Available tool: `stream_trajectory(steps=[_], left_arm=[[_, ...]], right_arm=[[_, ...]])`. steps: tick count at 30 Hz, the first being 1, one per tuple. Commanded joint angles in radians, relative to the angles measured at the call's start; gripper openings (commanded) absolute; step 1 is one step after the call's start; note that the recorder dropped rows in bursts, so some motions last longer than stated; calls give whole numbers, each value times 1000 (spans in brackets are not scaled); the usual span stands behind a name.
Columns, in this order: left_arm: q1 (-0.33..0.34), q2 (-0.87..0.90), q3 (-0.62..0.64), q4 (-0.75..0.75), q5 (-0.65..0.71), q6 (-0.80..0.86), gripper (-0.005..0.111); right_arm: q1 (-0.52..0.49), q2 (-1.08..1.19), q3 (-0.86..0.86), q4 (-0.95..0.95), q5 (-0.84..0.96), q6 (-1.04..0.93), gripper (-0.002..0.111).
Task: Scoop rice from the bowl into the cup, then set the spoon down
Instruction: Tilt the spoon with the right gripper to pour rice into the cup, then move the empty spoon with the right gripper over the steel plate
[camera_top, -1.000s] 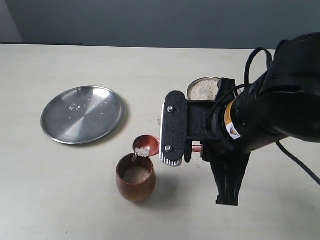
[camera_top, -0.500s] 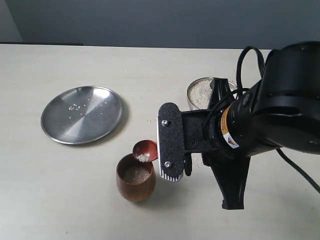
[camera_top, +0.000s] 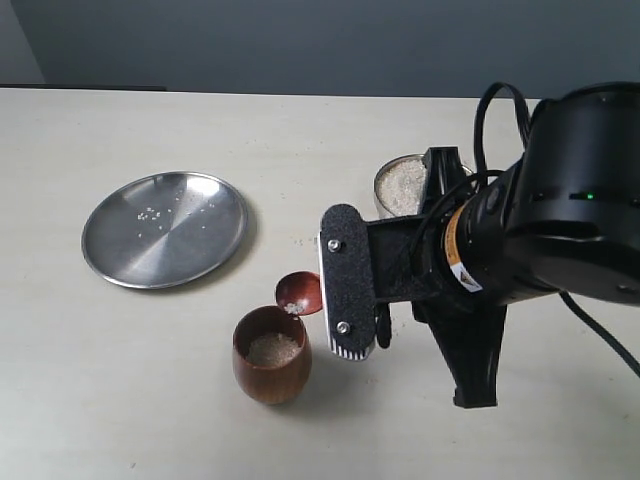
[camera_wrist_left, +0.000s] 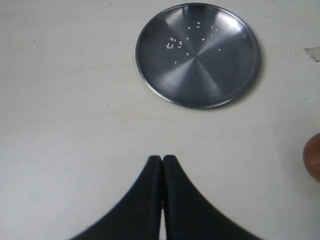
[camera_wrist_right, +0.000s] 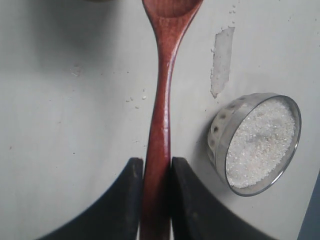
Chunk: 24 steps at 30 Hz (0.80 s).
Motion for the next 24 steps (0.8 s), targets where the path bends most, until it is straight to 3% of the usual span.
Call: stream_trajectory(steps=[1,24], left_arm=[[4,0,-6,1,-5,0,0],[4,0,-6,1,-5,0,0]], right_arm=[[3,5,-7,-16,0,-2,-1],[3,5,-7,24,0,-2,-1]])
